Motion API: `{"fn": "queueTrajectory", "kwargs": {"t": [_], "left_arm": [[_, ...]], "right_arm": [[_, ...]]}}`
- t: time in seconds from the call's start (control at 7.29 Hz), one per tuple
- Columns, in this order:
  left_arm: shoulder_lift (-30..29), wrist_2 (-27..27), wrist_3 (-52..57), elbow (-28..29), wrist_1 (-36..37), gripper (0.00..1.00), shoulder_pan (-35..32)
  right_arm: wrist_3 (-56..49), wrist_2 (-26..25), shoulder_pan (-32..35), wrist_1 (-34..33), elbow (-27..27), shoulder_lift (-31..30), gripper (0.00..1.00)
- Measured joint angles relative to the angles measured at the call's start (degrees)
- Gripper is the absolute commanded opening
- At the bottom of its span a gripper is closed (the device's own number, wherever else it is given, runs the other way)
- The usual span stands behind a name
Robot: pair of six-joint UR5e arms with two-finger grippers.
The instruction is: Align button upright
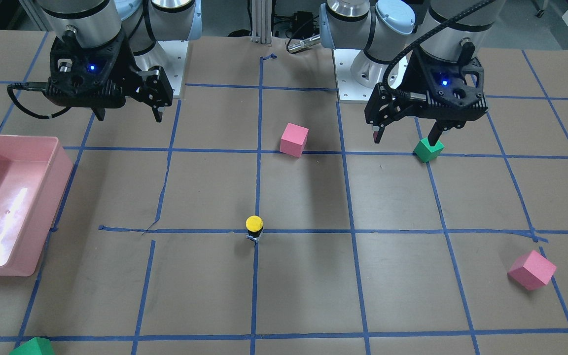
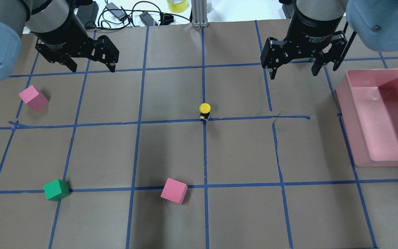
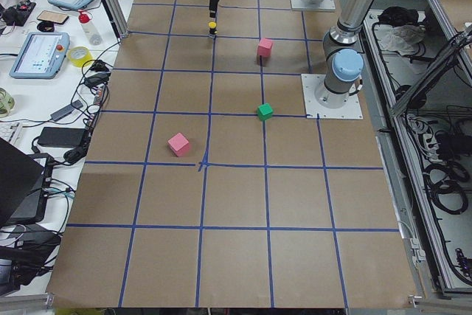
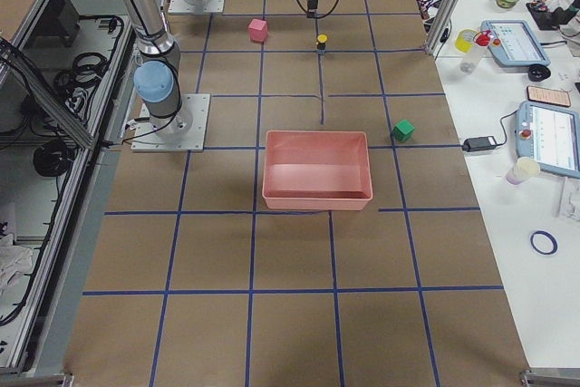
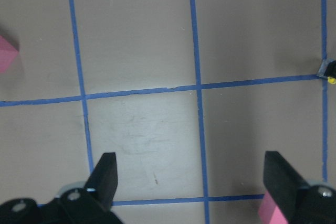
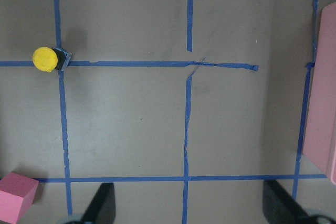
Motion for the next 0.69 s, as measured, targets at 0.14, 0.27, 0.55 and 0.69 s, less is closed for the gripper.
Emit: {"fn": "queueTrajectory", "kwargs": {"t": [0.14, 0.27, 0.55, 0.69], "left_arm": [[0.1, -0.7, -0.5, -0.6, 0.1, 1.0, 0.0], [0.2, -1.0, -0.5, -1.0, 0.4, 1.0, 0.0], [0.3, -1.0, -0.5, -1.2, 0.6, 1.0, 0.0], [0.3, -0.9, -0.5, -1.3, 0.7, 1.0, 0.0]], "right_arm": [[0.0, 0.0, 0.0, -0.1, 0.0, 0.0, 1.0], [0.0, 0.0, 0.0, -0.1, 0.0, 0.0, 1.0], [0.0, -0.1, -0.1, -0.1, 0.0, -0.1, 1.0], [0.0, -0.1, -0.1, -0.1, 0.0, -0.1, 1.0]]}}
